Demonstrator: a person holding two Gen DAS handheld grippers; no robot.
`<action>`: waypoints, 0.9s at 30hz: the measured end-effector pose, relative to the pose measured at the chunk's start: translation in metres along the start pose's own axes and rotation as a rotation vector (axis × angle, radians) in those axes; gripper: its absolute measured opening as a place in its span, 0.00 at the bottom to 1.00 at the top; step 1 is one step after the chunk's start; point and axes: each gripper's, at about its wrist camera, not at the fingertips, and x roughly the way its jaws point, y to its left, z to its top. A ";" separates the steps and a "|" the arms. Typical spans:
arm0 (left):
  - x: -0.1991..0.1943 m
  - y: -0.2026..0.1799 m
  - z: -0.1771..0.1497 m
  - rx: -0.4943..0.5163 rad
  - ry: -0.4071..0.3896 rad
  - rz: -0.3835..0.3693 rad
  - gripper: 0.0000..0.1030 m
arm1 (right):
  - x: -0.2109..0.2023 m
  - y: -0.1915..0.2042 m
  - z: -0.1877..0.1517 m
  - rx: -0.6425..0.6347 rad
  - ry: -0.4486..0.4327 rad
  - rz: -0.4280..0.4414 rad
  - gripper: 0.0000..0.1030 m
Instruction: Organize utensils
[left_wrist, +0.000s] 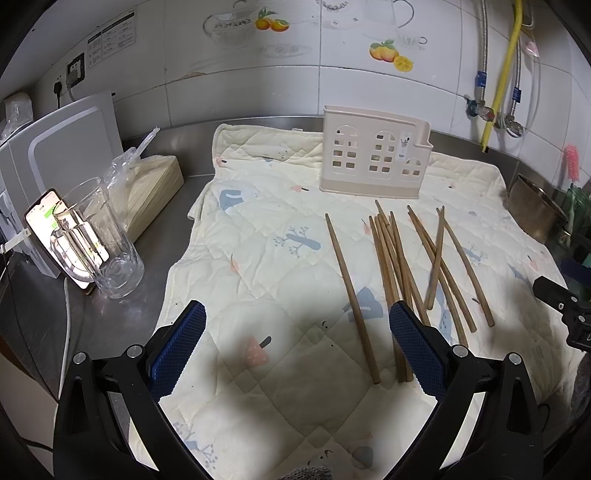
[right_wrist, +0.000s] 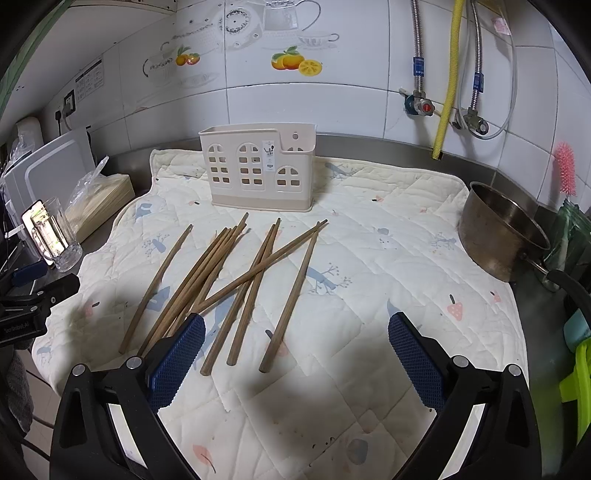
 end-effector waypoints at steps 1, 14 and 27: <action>0.000 0.000 0.000 0.002 0.000 0.000 0.95 | 0.001 0.003 0.000 0.002 0.001 0.000 0.93; 0.003 -0.003 0.001 0.004 0.000 0.000 0.95 | 0.002 -0.008 0.001 0.004 0.004 0.007 0.94; 0.003 -0.003 0.001 0.006 -0.001 -0.001 0.95 | 0.004 -0.005 0.002 0.001 0.012 0.003 0.94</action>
